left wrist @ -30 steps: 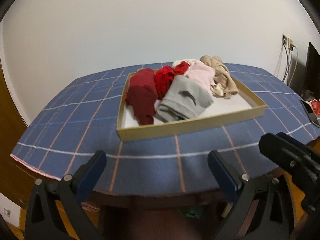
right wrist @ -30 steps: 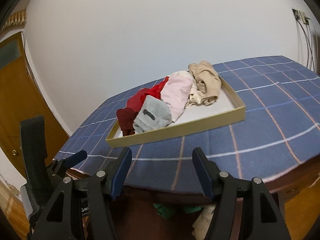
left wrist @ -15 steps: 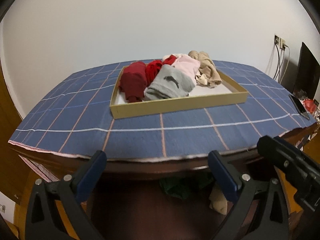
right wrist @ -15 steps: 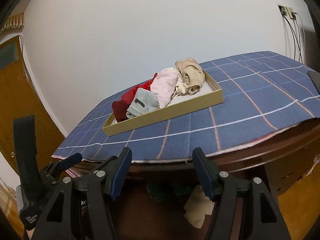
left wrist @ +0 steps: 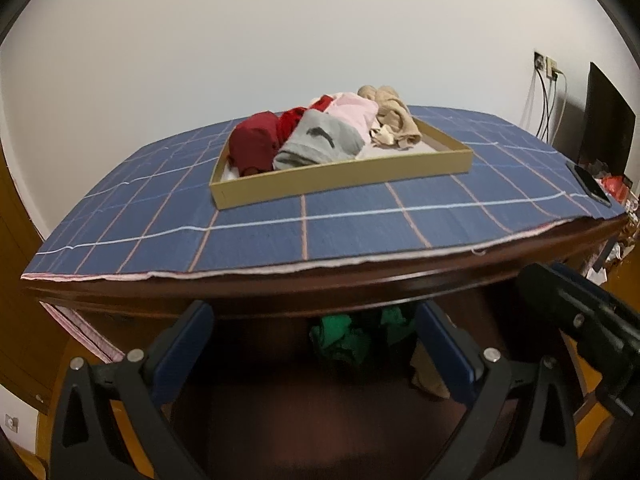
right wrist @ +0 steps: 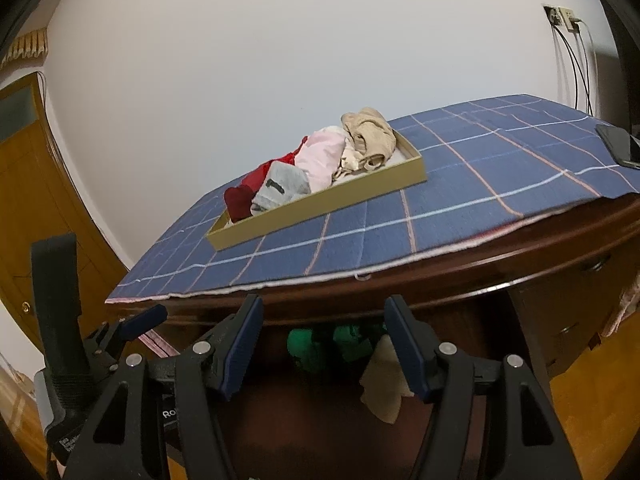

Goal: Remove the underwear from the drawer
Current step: 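Lower both open tools back into the drawer toward the remaining clothes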

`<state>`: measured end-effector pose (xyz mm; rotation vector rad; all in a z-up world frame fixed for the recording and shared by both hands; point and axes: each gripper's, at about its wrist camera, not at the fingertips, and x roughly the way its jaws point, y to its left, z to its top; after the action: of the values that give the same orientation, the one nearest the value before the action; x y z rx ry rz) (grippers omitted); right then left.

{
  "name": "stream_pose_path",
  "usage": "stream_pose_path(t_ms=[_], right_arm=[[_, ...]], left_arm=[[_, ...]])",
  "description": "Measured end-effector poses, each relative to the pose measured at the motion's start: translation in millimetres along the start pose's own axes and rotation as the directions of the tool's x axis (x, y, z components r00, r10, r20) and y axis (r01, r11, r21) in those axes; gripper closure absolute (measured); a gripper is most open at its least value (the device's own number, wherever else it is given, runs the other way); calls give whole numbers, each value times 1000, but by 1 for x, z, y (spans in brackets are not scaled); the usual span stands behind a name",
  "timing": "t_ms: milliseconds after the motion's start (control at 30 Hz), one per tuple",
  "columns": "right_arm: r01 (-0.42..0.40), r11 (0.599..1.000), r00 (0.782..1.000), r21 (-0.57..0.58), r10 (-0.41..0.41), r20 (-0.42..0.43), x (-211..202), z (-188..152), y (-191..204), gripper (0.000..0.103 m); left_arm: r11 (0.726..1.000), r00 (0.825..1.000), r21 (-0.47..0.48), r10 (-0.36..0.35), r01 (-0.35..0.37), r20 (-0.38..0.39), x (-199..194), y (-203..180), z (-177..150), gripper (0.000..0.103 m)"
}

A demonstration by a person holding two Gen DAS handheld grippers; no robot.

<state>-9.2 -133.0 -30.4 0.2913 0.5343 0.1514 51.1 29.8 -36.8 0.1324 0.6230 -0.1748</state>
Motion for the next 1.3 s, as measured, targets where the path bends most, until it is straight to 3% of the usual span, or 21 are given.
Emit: stream_pose_path(t_ms=[433,767,1100,1300], right_arm=[[42,999,998,13,-42,-39,-12,-19,-18,38],[75,997,990,-1,-74,-118,-11,-39,-29,38],[94,996,976,1,-92,-199,-6,-63,-40,38],[84,996,961,25,-74,-265,3,-72,-44,38]], left_arm=[[999,998,33,-15,17,-58,3,-8,-30,0],[997,994,66,-25,33,-107,7,-18,-48,0],[996,984,73,-35,48,-172,15,-18,-68,0],[998,970,33,-47,56,-240,26,-9,-82,0]])
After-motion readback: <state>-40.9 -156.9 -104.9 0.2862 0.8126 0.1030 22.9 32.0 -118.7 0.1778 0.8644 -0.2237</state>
